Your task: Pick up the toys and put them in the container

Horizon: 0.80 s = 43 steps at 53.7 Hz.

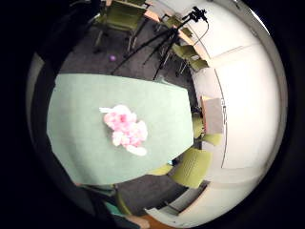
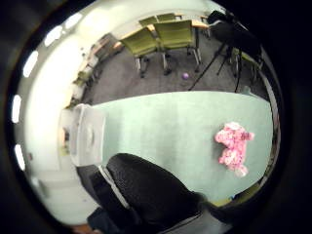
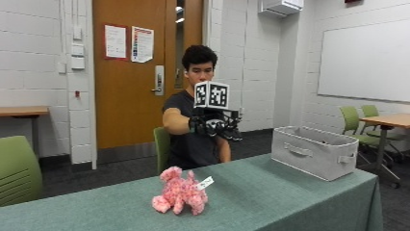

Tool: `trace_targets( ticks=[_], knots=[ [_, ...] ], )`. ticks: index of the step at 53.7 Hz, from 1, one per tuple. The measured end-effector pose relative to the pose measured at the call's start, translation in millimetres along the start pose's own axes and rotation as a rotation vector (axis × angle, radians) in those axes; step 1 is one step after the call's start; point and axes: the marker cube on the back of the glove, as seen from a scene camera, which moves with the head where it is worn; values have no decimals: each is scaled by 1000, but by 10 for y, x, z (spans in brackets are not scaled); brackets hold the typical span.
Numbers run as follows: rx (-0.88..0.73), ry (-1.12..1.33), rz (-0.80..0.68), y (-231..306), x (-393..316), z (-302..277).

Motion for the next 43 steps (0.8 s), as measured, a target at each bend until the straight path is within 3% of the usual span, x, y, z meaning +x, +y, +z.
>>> trace_targets(
  ticks=[15,32,43],
  knots=[
    [-138,-28,114,173,618,927],
    [-273,-87,129,379,858,1721],
    [-229,-160,155,445,841,1910]
  ],
)
